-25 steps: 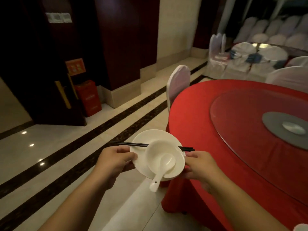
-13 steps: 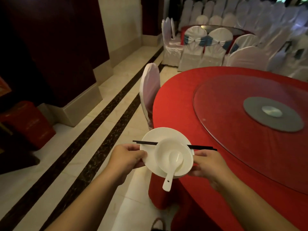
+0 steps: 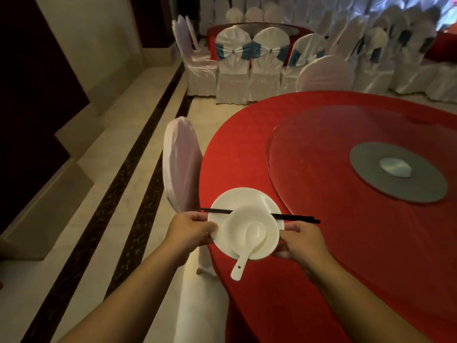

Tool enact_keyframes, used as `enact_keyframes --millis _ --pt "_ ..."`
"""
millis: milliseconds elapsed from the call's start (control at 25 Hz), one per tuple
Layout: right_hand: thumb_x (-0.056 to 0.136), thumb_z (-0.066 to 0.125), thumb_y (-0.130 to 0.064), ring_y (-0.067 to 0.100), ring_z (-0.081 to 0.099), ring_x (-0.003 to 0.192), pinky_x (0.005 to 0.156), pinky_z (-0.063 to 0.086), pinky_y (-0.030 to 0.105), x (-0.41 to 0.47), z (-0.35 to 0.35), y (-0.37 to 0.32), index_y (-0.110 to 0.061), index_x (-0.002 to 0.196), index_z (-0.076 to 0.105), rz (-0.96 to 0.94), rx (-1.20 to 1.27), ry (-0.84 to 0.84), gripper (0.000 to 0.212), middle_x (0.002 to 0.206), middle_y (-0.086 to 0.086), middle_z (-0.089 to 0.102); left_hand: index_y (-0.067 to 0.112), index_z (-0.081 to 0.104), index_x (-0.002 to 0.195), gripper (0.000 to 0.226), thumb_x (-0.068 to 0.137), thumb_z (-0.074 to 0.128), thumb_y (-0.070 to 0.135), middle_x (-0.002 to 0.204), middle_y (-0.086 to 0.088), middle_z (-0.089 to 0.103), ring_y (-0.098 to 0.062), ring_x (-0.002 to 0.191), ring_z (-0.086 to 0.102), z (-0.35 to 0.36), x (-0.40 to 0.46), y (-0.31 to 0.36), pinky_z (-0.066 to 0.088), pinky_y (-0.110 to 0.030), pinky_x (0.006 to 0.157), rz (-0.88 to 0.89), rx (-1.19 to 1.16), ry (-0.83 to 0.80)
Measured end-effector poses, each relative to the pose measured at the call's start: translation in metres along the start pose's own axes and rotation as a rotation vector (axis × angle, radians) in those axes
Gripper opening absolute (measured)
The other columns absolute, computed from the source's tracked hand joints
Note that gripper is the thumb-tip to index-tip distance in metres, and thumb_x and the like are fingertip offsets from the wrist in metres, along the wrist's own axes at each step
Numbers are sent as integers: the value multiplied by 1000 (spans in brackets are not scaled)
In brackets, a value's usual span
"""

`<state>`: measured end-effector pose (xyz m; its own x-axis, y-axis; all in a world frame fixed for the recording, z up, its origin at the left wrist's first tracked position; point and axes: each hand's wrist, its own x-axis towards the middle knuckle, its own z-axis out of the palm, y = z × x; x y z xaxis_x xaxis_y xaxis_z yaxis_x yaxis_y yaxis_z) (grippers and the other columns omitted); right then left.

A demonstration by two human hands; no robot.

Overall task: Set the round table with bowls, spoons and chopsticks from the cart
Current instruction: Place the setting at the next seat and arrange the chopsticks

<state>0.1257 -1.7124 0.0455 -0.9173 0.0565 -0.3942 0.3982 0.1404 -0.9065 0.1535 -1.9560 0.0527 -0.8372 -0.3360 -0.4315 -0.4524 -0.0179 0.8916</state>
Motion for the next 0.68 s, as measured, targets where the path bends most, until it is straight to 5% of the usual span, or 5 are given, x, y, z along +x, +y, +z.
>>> enact_keyframes --millis 160,680 --pt "82 70 4 29 76 62 49 60 31 64 27 -8 3 88 73 65 57 145 7 72 21 76 0 77 85 13 76 74 -9 76 -19 75 -23 58 71 12 102 25 58 -27 53 -60 79 -124" --pt "83 69 1 28 75 63 50 59 31 215 140 -3 1 89 69 284 327 628 6 80 22 75 5 70 74 17 77 73 -11 83 -24 72 -42 78 74 63 371 86 63 -54 69 -83 586 -440"
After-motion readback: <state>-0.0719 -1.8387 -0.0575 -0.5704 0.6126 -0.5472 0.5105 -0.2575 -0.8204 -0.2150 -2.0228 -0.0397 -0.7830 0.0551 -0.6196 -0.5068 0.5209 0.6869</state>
